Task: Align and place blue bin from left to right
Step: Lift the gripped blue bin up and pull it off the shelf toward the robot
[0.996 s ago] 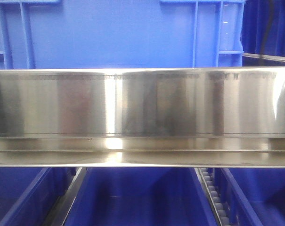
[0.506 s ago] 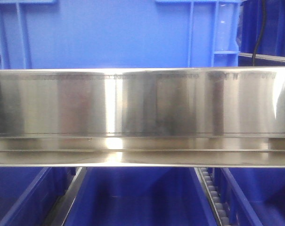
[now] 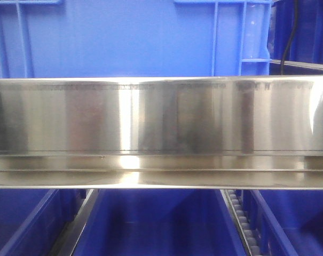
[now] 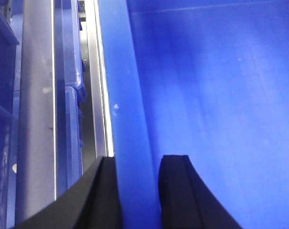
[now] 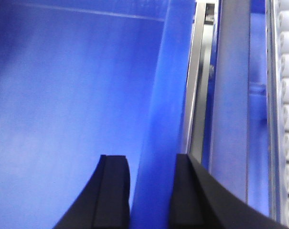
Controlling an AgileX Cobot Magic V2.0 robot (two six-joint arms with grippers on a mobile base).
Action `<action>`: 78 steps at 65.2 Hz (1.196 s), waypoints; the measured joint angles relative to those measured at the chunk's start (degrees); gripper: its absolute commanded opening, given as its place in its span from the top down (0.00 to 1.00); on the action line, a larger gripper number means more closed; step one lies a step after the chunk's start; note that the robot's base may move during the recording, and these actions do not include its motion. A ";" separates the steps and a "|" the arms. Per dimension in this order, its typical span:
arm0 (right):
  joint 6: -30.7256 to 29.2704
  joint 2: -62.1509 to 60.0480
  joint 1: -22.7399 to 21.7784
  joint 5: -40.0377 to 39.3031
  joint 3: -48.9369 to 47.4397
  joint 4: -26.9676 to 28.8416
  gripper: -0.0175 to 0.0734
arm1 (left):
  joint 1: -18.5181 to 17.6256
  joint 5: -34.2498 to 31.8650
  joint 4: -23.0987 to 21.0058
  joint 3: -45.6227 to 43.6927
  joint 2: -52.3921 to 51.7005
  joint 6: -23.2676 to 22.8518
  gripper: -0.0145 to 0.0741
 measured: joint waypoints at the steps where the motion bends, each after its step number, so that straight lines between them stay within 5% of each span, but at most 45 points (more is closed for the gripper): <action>1: 0.00 -0.20 0.00 0.06 0.00 0.10 0.97 | 0.00 0.19 0.00 0.00 -0.15 0.00 0.96; 78: 0.42 -13.11 0.47 -0.17 0.11 0.84 0.97 | -0.10 1.71 -4.46 0.30 -13.66 -0.43 0.96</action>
